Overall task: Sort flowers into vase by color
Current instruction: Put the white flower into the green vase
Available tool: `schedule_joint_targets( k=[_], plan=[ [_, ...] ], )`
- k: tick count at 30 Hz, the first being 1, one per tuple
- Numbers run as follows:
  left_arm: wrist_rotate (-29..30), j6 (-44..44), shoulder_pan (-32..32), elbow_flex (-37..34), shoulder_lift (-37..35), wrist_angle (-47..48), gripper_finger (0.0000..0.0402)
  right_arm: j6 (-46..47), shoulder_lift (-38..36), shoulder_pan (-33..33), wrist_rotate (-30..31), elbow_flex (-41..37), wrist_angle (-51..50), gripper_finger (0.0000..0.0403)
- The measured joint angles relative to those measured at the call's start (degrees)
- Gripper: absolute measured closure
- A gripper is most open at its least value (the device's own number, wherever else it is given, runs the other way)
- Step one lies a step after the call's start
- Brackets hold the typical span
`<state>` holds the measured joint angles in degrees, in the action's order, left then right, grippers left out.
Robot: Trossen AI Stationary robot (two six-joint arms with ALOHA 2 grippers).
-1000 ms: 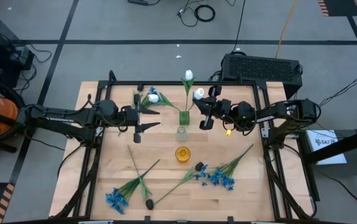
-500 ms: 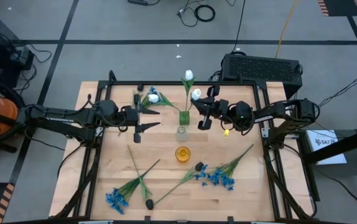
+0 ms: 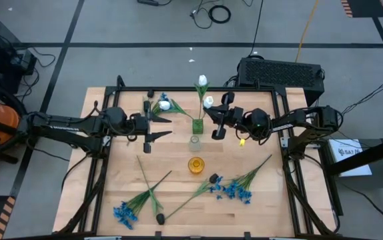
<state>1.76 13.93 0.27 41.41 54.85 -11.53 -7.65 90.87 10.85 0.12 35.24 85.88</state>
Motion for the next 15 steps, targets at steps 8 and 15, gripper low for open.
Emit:
schedule_joint_targets(
  k=[8, 15],
  plan=[
    [0.0, 0.0, 0.0, 0.0, 0.0, 0.0, 0.0221, 0.4, 0.0, 0.0, 0.0, 0.0, -1.5, 0.0394],
    [0.0, 0.0, 0.0, 0.0, 0.0, 0.0, 0.0221, 2.3, 0.0, 0.2, 0.4, 0.0, -4.0, 0.0380]
  ],
)
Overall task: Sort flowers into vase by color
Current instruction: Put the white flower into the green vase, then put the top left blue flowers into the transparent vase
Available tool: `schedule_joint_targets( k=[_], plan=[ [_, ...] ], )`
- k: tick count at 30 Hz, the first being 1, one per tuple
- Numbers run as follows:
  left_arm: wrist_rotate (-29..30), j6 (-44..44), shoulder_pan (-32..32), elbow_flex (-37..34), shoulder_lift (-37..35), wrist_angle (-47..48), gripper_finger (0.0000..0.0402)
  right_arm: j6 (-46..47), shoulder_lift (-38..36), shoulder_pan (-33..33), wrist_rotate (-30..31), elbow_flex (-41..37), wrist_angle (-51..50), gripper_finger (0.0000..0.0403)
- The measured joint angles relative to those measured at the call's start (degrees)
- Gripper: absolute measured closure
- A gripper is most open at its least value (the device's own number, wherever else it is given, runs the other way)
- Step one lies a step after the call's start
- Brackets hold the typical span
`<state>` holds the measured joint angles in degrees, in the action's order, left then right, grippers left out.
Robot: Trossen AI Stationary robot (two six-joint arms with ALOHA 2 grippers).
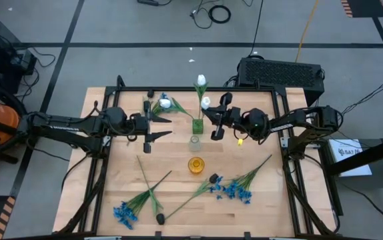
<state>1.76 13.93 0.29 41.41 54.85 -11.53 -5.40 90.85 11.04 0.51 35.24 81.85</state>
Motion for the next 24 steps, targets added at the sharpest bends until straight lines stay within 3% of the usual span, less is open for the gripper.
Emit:
schedule_joint_targets(
  k=[13, 24],
  plan=[
    [0.0, 0.0, 0.0, 0.0, 0.0, 0.4, 0.0221, 5.9, 0.0, 1.4, 2.0, 0.0, -6.2, 0.0299],
    [0.0, 0.0, 0.0, 0.0, 0.0, 1.5, 0.0221, 14.9, -1.7, 2.8, 2.0, 0.0, -20.3, 0.0194]
  ],
)
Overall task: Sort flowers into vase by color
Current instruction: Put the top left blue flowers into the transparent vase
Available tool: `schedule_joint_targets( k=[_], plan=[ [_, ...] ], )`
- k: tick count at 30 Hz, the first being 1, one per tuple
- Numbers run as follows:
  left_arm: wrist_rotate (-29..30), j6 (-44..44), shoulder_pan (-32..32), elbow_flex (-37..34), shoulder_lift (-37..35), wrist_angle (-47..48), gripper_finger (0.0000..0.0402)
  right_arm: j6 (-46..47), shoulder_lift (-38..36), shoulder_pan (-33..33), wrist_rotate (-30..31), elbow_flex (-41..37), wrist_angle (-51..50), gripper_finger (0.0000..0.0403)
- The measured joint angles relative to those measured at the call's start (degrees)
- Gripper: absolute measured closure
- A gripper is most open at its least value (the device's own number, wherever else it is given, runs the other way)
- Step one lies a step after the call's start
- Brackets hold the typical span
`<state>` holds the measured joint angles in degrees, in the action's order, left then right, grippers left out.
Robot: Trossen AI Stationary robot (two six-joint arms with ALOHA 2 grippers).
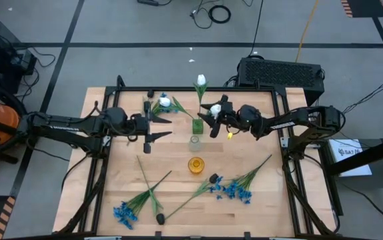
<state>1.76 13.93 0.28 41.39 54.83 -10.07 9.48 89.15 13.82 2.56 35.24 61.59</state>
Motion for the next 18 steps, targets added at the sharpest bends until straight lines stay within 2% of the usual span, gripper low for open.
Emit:
schedule_joint_targets(
  k=[4, 8, 12, 18],
  plan=[
    [0.0, 0.0, 0.0, 0.0, 0.0, 0.6, 0.0221, 0.5, -1.7, 0.0, -1.5, 0.0, -4.3, 0.0148],
    [0.0, 0.0, 0.0, 0.0, 0.0, 0.7, 0.0221, 0.8, -6.5, 0.0, -1.4, 0.0, -11.7, 0.0109],
    [0.0, 0.0, -0.1, 0.0, -0.1, 1.1, 0.0221, 0.8, -14.3, 0.0, -1.4, 0.0, -25.2, 0.0086],
    [0.0, 0.0, -0.1, 0.0, -0.5, 1.7, 0.0221, 0.7, -25.5, 0.0, 1.7, 0.0, -46.6, 0.0076]
  ],
)
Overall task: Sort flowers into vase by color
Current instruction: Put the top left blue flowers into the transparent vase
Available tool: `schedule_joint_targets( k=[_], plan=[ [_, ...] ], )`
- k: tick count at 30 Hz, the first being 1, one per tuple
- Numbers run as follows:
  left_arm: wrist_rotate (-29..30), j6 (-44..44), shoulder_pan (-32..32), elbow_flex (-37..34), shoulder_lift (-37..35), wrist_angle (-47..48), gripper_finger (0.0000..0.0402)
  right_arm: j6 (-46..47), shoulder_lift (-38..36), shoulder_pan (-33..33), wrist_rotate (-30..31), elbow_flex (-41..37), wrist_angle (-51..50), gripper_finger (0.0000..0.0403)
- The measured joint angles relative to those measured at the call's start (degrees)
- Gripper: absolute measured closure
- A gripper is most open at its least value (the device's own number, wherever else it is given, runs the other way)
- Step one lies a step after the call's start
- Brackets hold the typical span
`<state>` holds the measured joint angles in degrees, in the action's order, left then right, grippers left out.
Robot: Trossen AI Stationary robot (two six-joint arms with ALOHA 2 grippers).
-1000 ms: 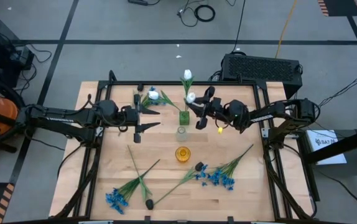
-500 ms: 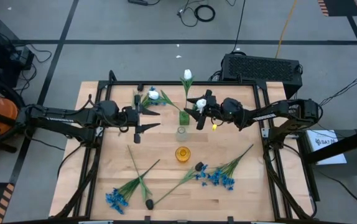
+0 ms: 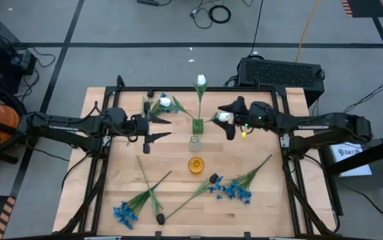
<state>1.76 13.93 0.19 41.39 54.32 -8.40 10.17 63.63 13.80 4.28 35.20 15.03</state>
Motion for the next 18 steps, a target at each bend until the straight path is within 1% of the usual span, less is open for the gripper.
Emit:
schedule_joint_targets(
  k=[3, 7, 14, 18],
  plan=[
    [0.0, 0.0, 0.0, 0.0, -0.1, -0.2, 0.0221, 0.0, -3.0, 0.0, 0.4, 0.0, -4.1, 0.0076],
    [0.0, 0.0, 0.0, 0.0, -0.3, -0.1, 0.0221, 0.1, -5.1, 0.0, 0.3, 0.0, -9.3, 0.0076],
    [0.0, -0.1, -0.5, 0.0, -0.5, 0.4, 0.0221, -0.1, -5.9, 0.0, 0.4, 0.0, -16.9, 0.0077],
    [-0.1, -0.1, -2.4, 0.0, -2.3, 1.3, 0.0221, -0.5, -5.9, 0.0, 0.4, 0.0, -21.3, 0.0083]
  ],
)
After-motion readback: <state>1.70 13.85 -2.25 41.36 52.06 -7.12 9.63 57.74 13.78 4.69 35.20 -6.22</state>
